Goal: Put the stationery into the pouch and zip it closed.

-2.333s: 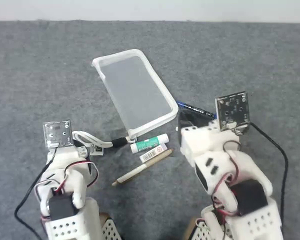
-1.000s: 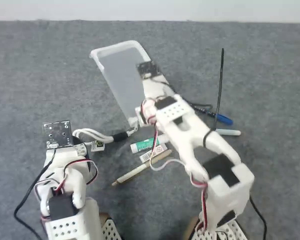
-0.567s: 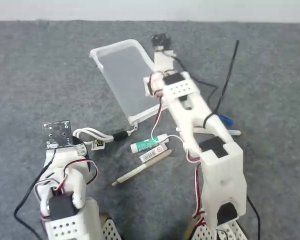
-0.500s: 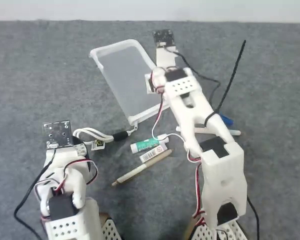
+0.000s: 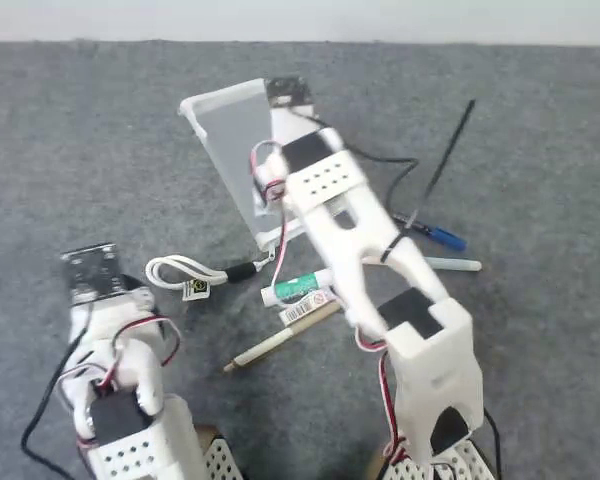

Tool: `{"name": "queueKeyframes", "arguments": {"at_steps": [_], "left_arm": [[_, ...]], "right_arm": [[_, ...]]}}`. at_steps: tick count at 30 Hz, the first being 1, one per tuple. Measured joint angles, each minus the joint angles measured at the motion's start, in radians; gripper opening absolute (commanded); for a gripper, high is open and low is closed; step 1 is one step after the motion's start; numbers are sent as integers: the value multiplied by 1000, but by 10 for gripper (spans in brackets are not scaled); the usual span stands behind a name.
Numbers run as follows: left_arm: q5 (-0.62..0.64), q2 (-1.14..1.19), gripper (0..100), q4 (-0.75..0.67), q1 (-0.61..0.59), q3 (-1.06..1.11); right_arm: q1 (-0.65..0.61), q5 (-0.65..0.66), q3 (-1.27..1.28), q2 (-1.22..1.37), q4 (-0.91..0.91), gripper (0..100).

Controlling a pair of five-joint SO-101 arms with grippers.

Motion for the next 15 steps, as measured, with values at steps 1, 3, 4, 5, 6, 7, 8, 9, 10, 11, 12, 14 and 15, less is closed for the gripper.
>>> {"name": "queueKeyframes", "arguments": {"at_steps": [1,3,4,5,6,7,8,9,10,11,12,14,15], "left_arm": [[0,0,19,-12,-31,0],[0,0,19,-32,-74,0],[0,0,19,-40,-91,0],[0,0,19,-48,-106,0],[0,0,19,-52,-118,0],[0,0,19,-52,-123,0],[0,0,19,-55,-124,0],[0,0,19,-55,-126,0],[0,0,19,-55,-130,0],[0,0,19,-58,-130,0],[0,0,19,-58,-130,0],[0,0,19,-58,-130,0],[0,0,19,-58,-130,0]], "right_arm": [[-20,-31,0,0,9,7],[-64,-87,0,0,26,7],[-87,-110,0,0,32,7],[-107,-130,0,0,35,7],[-126,-150,0,0,37,17],[-143,-167,0,5,37,39],[-160,-184,0,15,37,69],[-173,-201,0,34,34,107],[-183,-224,0,55,29,149],[-190,-250,0,74,26,187],[-193,-276,0,98,20,220],[-196,-322,-6,135,14,258],[-196,-338,-11,152,9,259]]}}
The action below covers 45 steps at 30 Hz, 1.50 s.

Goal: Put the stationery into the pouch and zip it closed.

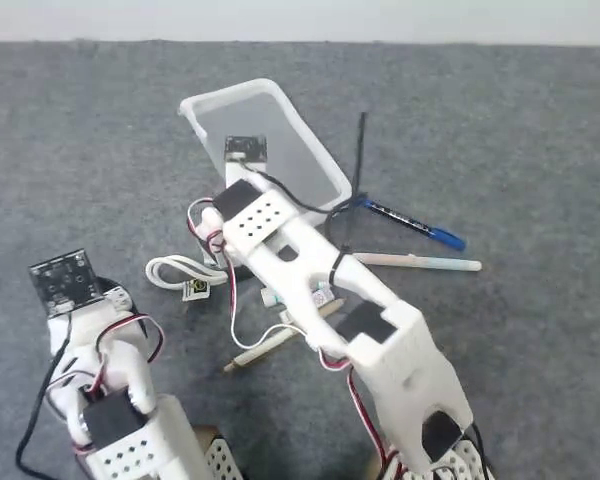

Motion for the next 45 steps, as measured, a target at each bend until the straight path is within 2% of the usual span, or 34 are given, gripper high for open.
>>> {"name": "queueKeyframes", "arguments": {"at_steps": [20,26,30,37,45], "left_arm": [[0,0,19,0,0,0],[0,0,19,0,0,0],[0,0,19,0,0,0],[0,0,19,0,0,0],[0,0,19,0,0,0]], "right_arm": [[-18,-29,-106,163,-91,250],[-21,-29,-106,163,-91,71],[-17,-23,-104,163,-89,3],[-20,112,-121,164,-68,6],[-21,293,-319,166,163,6]]}}
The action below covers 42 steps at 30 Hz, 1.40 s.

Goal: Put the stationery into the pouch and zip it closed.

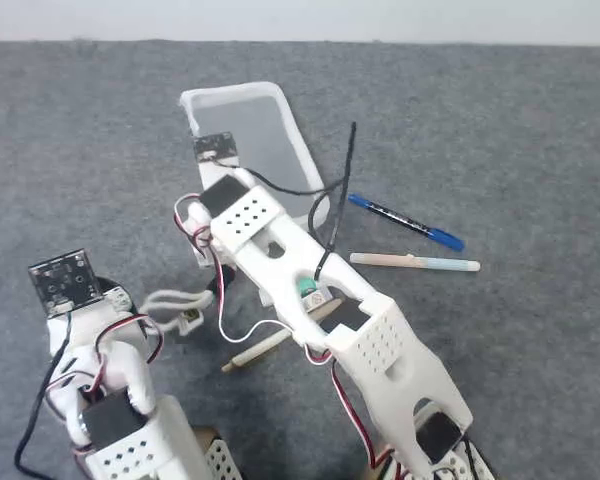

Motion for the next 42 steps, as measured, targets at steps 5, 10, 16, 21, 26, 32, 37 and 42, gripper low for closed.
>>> {"name": "queueKeyframes", "arguments": {"at_steps": [5,10,16,21,26,32,37,42], "left_arm": [[0,0,19,0,0,0],[0,0,19,0,0,0],[0,0,19,0,0,0],[0,0,19,0,0,0],[0,0,19,0,0,0],[0,0,19,0,0,0],[0,0,19,0,0,0],[0,0,19,0,0,0]], "right_arm": [[48,183,-64,15,95,6],[118,413,-72,15,103,6],[150,644,-72,15,196,6],[155,710,-72,15,212,6],[161,770,-72,15,213,10],[163,778,-72,-37,213,102],[176,778,-72,-46,213,233],[192,710,-72,-91,215,159]]}}
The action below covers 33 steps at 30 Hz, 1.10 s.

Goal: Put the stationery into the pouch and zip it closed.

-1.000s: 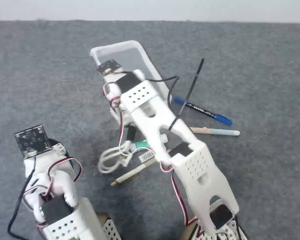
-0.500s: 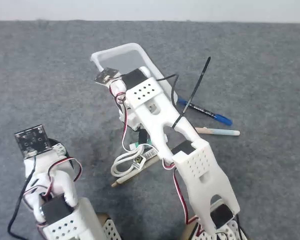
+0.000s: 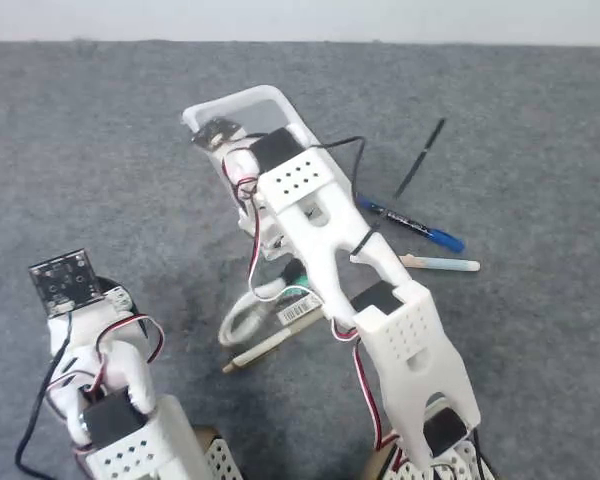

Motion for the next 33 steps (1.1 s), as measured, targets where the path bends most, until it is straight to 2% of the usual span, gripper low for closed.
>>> {"name": "queueKeyframes", "arguments": {"at_steps": [4,17,23,28,33], "left_arm": [[0,0,19,0,0,0],[0,0,19,0,0,0],[0,0,19,0,0,0],[0,0,19,0,0,0],[0,0,19,0,0,0]], "right_arm": [[28,-21,44,-84,0,141],[26,-146,462,-508,-23,136],[26,-164,672,-707,-141,49],[26,-160,878,-876,-325,42],[26,-137,1065,-914,-528,42]]}}
